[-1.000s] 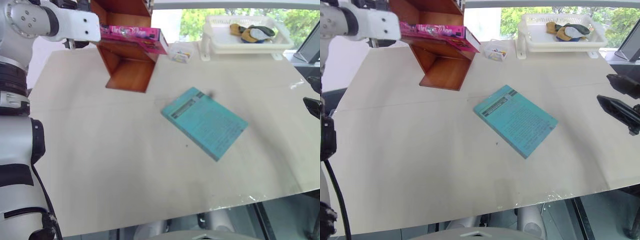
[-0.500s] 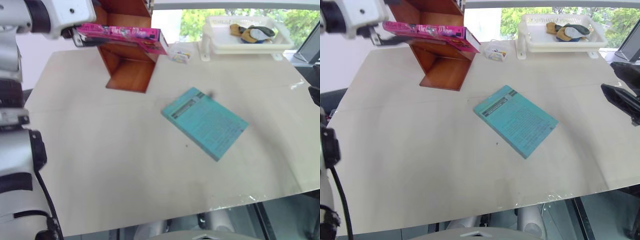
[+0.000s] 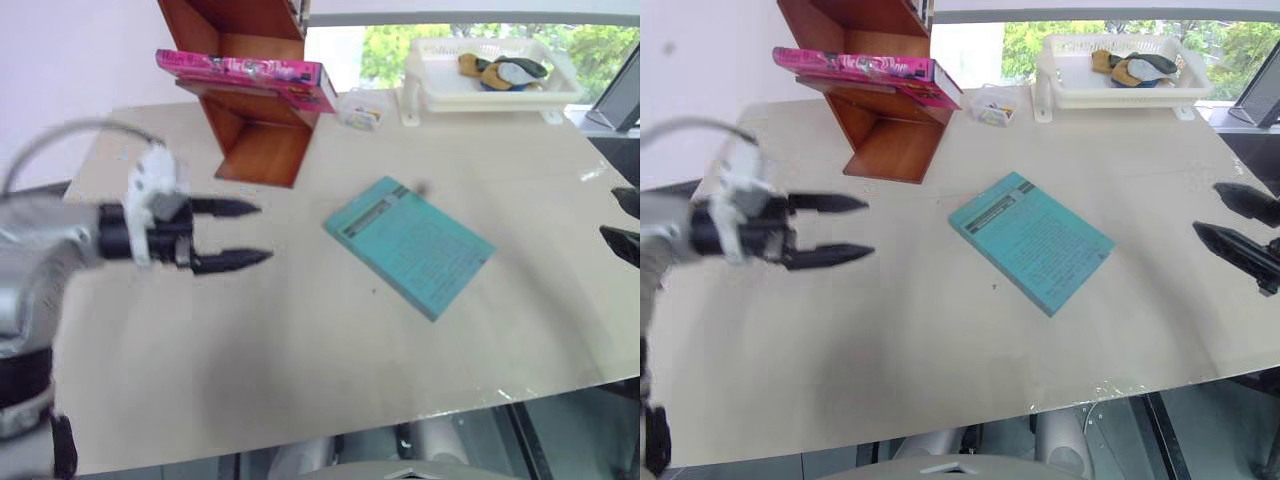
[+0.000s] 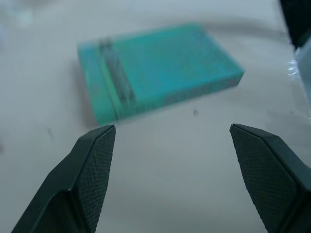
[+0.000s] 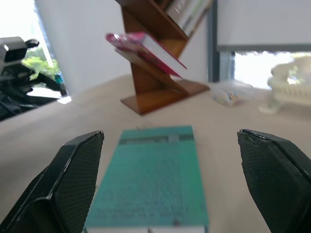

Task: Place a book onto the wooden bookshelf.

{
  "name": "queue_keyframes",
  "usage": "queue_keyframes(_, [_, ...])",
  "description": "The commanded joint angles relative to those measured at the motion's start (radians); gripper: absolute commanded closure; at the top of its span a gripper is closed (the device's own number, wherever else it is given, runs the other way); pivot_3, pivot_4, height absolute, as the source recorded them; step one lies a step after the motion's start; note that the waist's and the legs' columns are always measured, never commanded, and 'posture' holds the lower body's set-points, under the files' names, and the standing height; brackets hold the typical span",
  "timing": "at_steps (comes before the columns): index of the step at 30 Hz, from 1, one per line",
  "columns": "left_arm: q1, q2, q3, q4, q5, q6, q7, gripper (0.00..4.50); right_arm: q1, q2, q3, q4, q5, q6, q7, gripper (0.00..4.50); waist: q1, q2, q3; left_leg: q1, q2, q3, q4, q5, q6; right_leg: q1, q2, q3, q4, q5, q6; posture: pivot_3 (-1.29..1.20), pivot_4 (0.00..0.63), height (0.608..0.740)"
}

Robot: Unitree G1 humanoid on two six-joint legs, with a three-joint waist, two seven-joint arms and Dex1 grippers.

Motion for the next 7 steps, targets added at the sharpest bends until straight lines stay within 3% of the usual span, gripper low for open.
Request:
queue_keyframes(1, [0.021,-0.033,0.017,0.046,0.048,-0.084,0.087,0.55,0.016,-0.028,0.023,0.087,-0.111,-0.096,0.025,0.00,0.004,-0.001,0.001,0.000,0.000,0.000,0.000,0.000,0.000,0.000,0.000,-0.001,0.000,0.000,0.000,0.00,0.150,0.740])
queue_keyframes(7, [0.134,-0.080,0.013,0.148,0.082,-0.144,0.140,0.55,0.073,-0.057,0.097,0.224,-0.316,-0.236,0.001,0.00,0.003,0.004,-0.002,0.001,0.000,0.002,-0.003,0.000,0.000,-0.001,-0.001,0.002,0.000,0.000,0.000,0.00,0.150,0.740])
